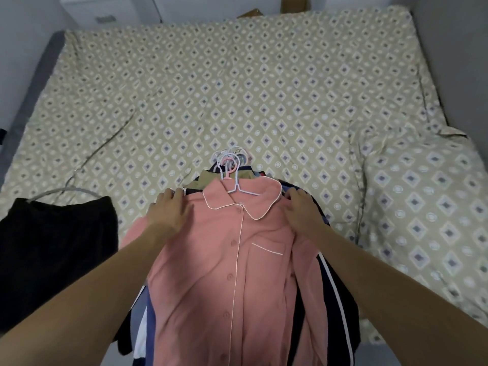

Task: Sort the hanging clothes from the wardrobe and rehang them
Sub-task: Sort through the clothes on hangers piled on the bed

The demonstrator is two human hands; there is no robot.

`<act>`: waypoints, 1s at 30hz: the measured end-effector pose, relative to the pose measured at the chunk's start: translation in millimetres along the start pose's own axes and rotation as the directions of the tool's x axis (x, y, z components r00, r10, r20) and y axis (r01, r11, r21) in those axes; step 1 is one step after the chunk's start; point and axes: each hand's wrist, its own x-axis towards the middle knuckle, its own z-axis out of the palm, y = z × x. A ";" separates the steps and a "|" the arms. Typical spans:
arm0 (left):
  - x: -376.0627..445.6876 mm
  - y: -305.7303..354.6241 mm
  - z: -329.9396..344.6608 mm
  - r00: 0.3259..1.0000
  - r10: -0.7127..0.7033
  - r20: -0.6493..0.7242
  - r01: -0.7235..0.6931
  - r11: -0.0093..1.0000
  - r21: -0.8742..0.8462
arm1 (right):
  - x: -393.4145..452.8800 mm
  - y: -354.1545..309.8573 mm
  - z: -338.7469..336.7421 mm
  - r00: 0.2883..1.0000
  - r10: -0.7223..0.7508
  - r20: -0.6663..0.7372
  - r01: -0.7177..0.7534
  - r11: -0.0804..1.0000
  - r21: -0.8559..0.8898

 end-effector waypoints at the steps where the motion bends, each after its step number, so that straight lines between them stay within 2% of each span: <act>1: -2.4 -1.1 -1.1 1.000 -0.001 -0.029 0.001 1.000 0.002 | 0.2 1.0 0.5 1.000 -0.013 -0.016 0.014 0.999 0.033; 5: -24.2 -7.6 -11.9 0.993 0.091 -0.080 -0.097 0.992 -0.078 | -22.9 -8.9 -17.2 0.996 -0.050 -0.078 0.062 0.983 0.170; 8: -53.3 -16.8 -30.7 0.976 0.191 -0.106 -0.206 0.965 -0.163 | -55.6 -20.7 -39.0 0.990 -0.077 -0.122 0.097 0.982 0.162; 14: -136.6 -34.6 -85.2 0.938 0.265 -0.225 -0.321 0.907 -0.271 | -154.1 -45.6 -79.3 0.968 -0.064 -0.244 0.099 0.986 0.136; 18: -213.6 -40.2 -121.4 0.883 0.310 -0.353 -0.410 0.876 -0.256 | -244.5 -70.3 -100.0 0.925 -0.073 -0.372 0.121 0.987 0.105; 23: -317.4 -49.1 -140.3 0.822 0.361 -0.441 -0.481 0.855 -0.196 | -364.8 -89.7 -115.2 0.883 -0.067 -0.465 0.097 0.994 0.040; 30: -419.0 -19.5 -145.9 0.723 0.465 -0.511 -0.602 0.787 -0.135 | -507.3 -69.7 -137.2 0.812 -0.010 -0.583 0.020 1.000 0.010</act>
